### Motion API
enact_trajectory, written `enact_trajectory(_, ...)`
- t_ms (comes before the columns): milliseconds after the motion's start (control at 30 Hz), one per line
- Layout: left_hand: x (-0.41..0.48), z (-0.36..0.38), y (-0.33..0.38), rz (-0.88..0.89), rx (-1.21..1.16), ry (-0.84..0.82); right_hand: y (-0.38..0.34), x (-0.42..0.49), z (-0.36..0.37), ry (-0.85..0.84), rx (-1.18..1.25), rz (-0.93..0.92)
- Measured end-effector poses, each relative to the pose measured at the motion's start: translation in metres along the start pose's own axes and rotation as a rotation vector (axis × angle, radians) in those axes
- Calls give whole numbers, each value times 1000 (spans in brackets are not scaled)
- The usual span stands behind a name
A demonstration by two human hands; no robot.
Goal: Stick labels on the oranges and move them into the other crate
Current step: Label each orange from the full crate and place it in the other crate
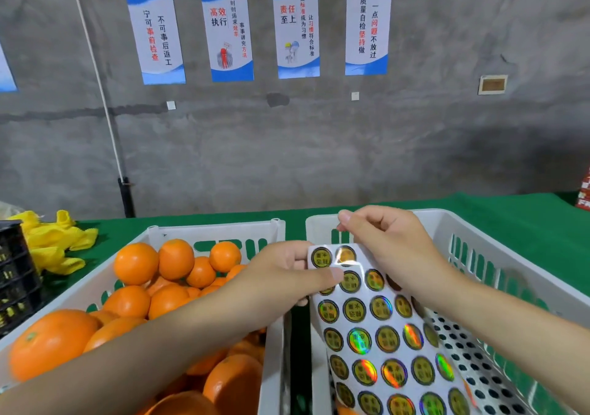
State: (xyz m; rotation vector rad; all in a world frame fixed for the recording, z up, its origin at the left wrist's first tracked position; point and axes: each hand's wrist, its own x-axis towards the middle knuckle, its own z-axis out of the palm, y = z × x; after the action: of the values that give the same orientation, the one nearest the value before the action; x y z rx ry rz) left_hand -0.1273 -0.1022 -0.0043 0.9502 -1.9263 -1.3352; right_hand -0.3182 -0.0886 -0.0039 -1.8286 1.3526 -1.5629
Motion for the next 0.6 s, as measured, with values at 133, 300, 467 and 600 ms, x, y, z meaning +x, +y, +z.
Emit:
enact_trajectory(133,5,-2,-5,27,-22,208,1,-7,-1,131,-588,-343)
enact_trajectory(300,5,-4,-4,114,-48,243,-5,-16,6,-23,-648,-521)
enact_trajectory(467,2,-6,0,96,-63,217,-5,-15,6,-24,-528,-366)
enact_trajectory(600,1,-2,0,86,-24,193,-2,-12,7,15,-314,-215)
